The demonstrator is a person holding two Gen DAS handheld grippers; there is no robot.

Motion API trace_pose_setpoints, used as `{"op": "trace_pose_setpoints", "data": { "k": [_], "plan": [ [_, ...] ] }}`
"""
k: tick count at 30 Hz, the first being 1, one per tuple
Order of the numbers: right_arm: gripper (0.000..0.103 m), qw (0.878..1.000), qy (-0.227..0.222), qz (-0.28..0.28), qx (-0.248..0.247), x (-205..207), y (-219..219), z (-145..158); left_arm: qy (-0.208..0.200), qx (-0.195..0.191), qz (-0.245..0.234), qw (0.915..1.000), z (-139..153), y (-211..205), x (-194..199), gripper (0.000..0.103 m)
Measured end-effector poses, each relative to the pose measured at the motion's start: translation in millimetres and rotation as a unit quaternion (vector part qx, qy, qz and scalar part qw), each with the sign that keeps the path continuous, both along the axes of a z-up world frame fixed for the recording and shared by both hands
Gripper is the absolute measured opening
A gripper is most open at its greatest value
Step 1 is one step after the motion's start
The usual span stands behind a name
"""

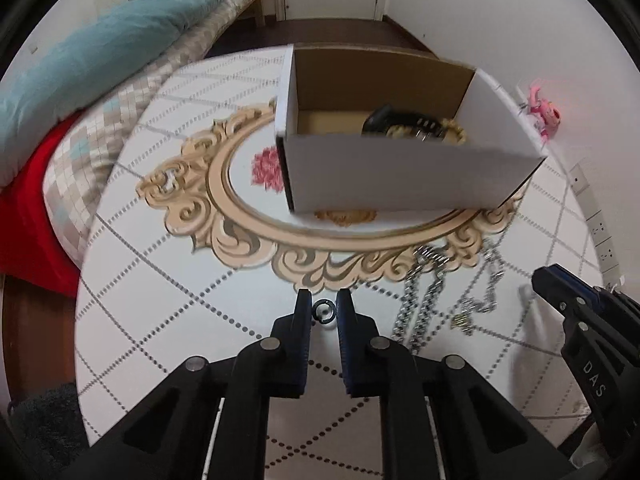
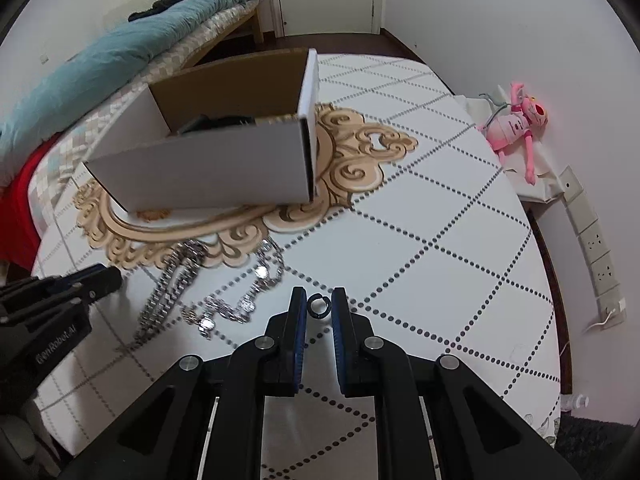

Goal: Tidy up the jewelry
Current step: 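Grasp a small black ring with the left gripper while the right gripper grasps another ring, then lower the left gripper's ring into the box and release while the right gripper releases its ring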

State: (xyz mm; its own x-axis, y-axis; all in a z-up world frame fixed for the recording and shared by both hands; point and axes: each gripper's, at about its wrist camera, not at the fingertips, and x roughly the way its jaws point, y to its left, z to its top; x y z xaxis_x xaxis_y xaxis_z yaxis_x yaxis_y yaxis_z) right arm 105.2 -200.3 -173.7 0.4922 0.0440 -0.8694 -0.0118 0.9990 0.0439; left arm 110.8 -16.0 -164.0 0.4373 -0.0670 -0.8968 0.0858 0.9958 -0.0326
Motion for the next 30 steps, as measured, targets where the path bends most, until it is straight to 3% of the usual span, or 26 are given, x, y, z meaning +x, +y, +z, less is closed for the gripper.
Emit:
{"op": "trace_pose_setpoints", "data": {
  "k": [7,13,17,24,26,27,28,29,30],
  "plan": [
    [0.013,0.998,-0.046,0.017,0.032,11.0,6.1,54.8,-0.046,-0.035,-0.009,0.9983,55.9,-4.0,15.0,0.010],
    [0.013,0.996,-0.061,0.038,0.061,54.8,12.6,87.2,-0.041,-0.071,-0.012,0.9966,80.4,-3.1,57.3,0.010],
    [0.013,0.993,-0.023,0.056,0.099,104.0,11.6,84.0,-0.018,-0.077,-0.018,0.9967,80.7,-2.3,96.9,0.010],
    [0.013,0.991,0.051,0.076,0.101,178.5,15.5,60.1,0.026,-0.057,-0.017,0.9979,69.7,1.1,148.4,0.012],
    [0.014,0.989,0.074,0.079,0.096,191.1,17.5,52.9,0.049,-0.053,-0.016,0.9973,64.5,0.9,158.6,0.021],
    [0.015,0.989,0.081,0.079,0.097,195.4,18.1,50.5,0.059,-0.047,-0.012,0.9970,61.8,1.5,163.3,0.035],
    [0.021,0.988,0.085,0.079,0.098,198.2,16.8,49.1,0.061,-0.043,-0.010,0.9972,60.8,2.8,166.1,0.043],
    [0.028,0.988,0.087,0.075,0.099,200.4,14.7,48.8,0.056,-0.041,-0.007,0.9976,61.6,4.2,166.7,0.060],
    [0.043,0.989,0.083,0.071,0.101,201.7,13.2,50.5,0.050,-0.035,-0.001,0.9982,63.2,6.6,166.7,0.068]
  ]
}}
